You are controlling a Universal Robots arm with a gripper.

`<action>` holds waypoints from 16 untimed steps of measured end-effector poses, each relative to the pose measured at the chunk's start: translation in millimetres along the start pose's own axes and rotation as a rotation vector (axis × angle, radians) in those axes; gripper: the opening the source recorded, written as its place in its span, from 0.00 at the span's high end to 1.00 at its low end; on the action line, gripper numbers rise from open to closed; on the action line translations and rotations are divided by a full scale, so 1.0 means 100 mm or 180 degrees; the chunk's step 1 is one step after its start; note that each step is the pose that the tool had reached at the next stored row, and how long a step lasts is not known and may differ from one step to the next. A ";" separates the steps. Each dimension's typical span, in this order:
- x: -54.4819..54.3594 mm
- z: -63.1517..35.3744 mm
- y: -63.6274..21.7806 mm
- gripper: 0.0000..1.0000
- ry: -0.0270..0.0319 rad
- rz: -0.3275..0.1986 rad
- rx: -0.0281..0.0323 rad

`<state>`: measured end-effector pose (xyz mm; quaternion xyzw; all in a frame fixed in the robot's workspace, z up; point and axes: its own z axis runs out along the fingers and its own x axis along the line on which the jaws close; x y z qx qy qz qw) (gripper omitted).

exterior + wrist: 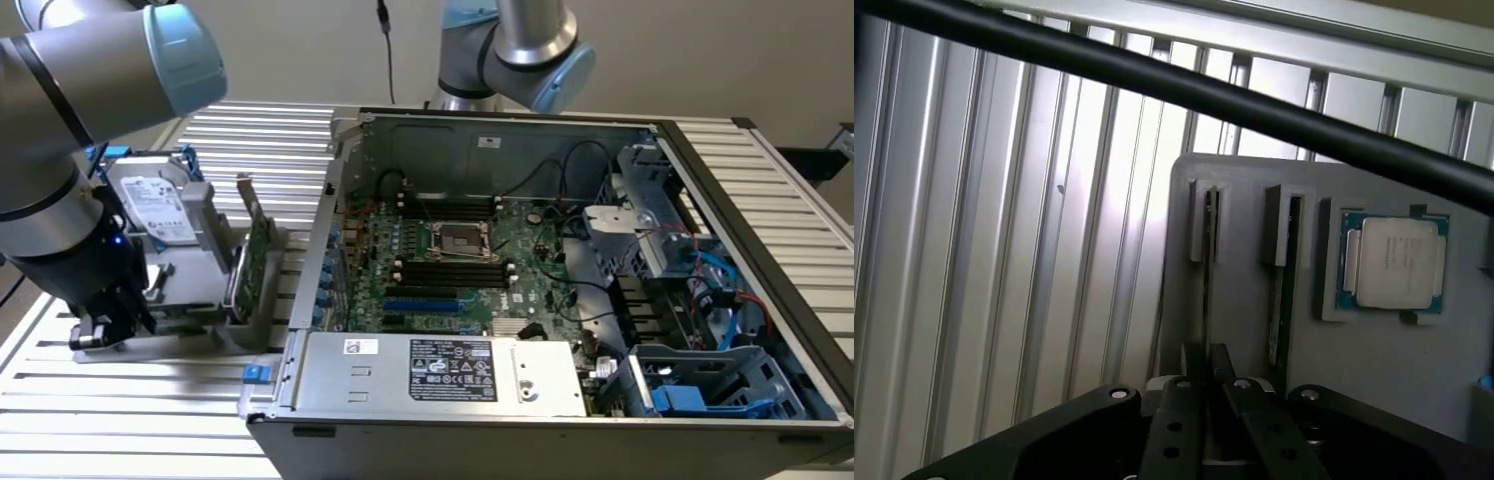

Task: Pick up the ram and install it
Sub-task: 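Pick up the ram and move it above insertion slot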

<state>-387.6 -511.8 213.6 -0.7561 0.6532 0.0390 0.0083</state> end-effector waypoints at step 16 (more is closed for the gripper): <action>-0.01 -0.455 -0.095 0.86 -0.0085 -0.0002 -0.0013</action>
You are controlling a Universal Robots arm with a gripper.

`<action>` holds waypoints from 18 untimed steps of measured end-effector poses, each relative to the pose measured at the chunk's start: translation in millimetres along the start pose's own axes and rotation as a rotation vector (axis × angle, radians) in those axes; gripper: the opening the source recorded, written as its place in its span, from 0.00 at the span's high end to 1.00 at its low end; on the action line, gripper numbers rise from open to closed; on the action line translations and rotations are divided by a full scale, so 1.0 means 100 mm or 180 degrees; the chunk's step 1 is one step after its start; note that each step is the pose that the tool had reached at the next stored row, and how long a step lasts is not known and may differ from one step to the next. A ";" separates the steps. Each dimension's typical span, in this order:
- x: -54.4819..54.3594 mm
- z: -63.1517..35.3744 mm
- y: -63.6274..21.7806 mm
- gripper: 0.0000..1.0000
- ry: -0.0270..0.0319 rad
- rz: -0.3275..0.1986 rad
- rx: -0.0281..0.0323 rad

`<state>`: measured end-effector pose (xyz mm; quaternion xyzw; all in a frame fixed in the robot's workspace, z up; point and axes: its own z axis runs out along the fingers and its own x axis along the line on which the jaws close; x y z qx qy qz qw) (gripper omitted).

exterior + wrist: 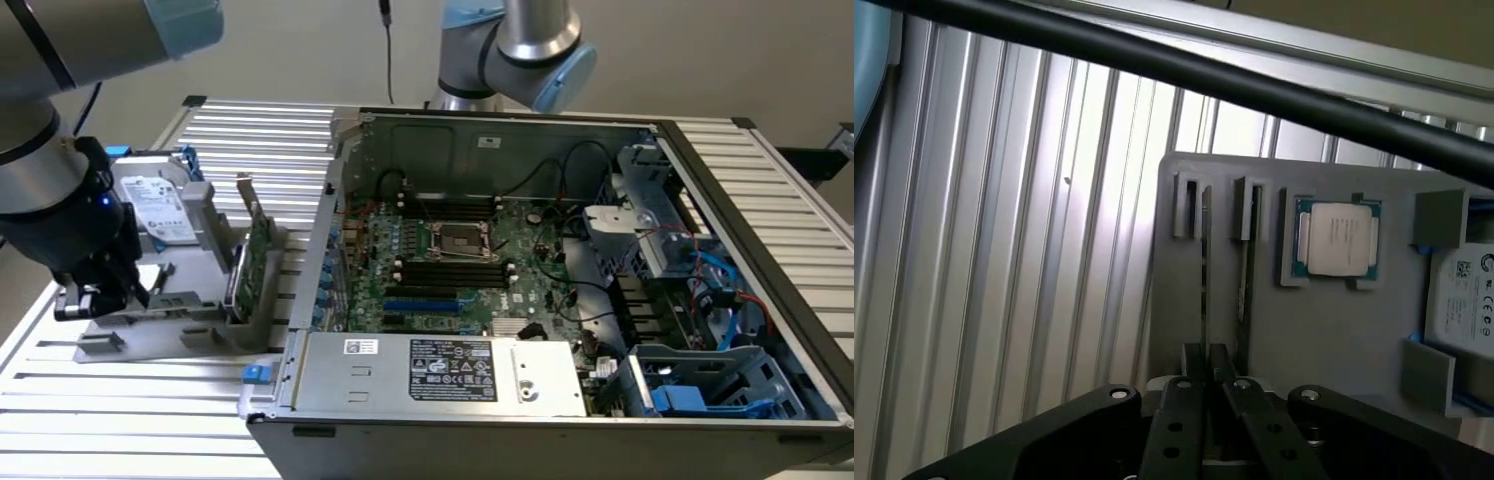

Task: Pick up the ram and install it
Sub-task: 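Pick up the ram and move it above insertion slot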

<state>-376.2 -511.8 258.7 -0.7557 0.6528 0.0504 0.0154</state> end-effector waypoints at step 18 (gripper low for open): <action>0.01 -0.464 -0.326 0.86 -0.0068 0.0001 -0.0022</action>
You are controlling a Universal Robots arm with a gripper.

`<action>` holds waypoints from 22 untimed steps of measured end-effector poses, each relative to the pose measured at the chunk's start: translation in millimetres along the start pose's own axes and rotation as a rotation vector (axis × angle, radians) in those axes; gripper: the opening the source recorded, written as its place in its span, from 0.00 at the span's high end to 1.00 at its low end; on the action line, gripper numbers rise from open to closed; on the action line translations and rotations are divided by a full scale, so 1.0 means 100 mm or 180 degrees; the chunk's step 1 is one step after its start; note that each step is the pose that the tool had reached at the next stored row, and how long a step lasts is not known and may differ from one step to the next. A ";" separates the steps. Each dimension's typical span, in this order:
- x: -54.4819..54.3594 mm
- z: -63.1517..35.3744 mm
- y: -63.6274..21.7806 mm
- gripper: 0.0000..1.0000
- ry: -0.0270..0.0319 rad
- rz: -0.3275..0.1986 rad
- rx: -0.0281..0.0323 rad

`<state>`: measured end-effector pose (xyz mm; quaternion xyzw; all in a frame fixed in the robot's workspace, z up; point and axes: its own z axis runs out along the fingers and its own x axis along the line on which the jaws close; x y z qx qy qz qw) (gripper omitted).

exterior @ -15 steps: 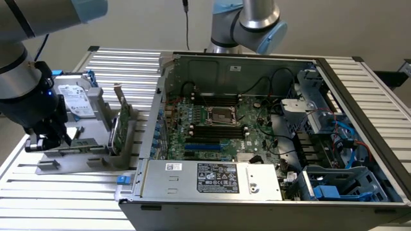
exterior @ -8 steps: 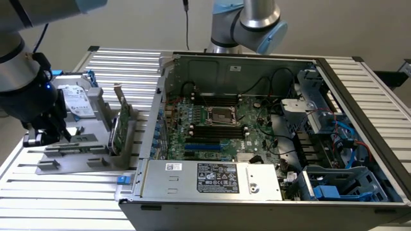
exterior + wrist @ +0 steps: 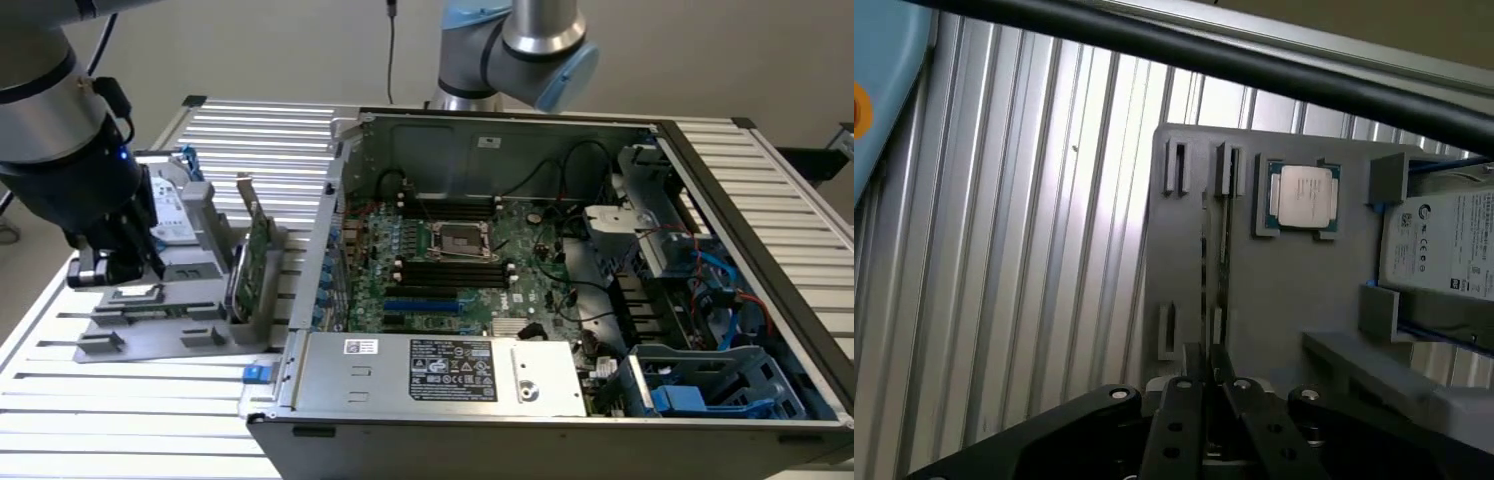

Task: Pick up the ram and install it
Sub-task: 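Pick up the ram and move it above insertion slot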

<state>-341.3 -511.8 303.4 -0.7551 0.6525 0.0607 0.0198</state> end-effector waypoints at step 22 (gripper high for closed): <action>-0.03 -0.615 -0.741 0.86 -0.0054 -0.0006 -0.0013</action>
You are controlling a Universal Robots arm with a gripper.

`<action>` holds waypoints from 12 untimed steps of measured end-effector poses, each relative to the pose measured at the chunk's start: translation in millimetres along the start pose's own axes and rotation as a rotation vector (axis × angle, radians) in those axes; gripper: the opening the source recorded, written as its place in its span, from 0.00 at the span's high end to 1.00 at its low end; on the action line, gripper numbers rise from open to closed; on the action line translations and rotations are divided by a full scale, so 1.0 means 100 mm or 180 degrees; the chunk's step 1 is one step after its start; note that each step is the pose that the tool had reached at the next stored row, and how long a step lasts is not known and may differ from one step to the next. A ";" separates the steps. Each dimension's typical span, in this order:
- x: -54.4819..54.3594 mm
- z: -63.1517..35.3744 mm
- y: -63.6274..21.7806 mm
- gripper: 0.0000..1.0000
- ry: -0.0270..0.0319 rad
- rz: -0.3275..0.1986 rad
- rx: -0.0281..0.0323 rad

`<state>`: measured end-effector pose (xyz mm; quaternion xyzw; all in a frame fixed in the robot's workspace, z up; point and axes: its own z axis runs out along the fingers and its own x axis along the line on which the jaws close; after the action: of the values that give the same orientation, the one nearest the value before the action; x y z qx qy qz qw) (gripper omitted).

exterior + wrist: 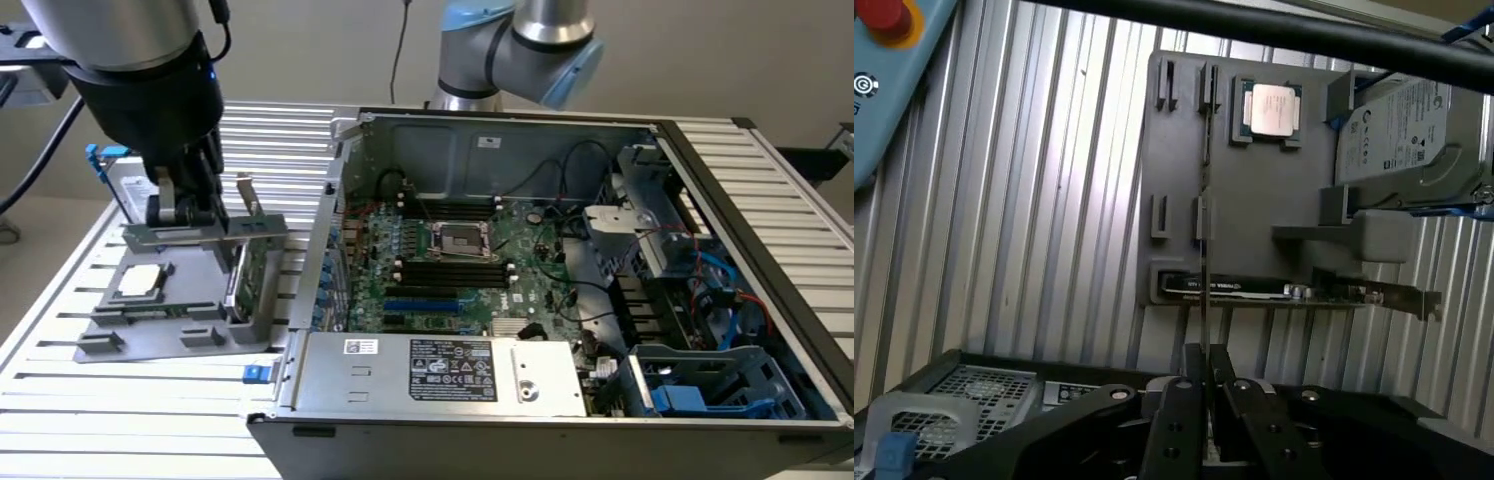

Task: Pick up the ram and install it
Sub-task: 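Pick up the ram and move it above insertion slot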

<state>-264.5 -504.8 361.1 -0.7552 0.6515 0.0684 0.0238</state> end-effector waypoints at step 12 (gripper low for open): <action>0.02 -0.153 -0.427 0.86 -0.0024 0.0000 -0.0001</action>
<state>-220.9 -501.9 373.7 -0.7550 0.6514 0.0713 0.0261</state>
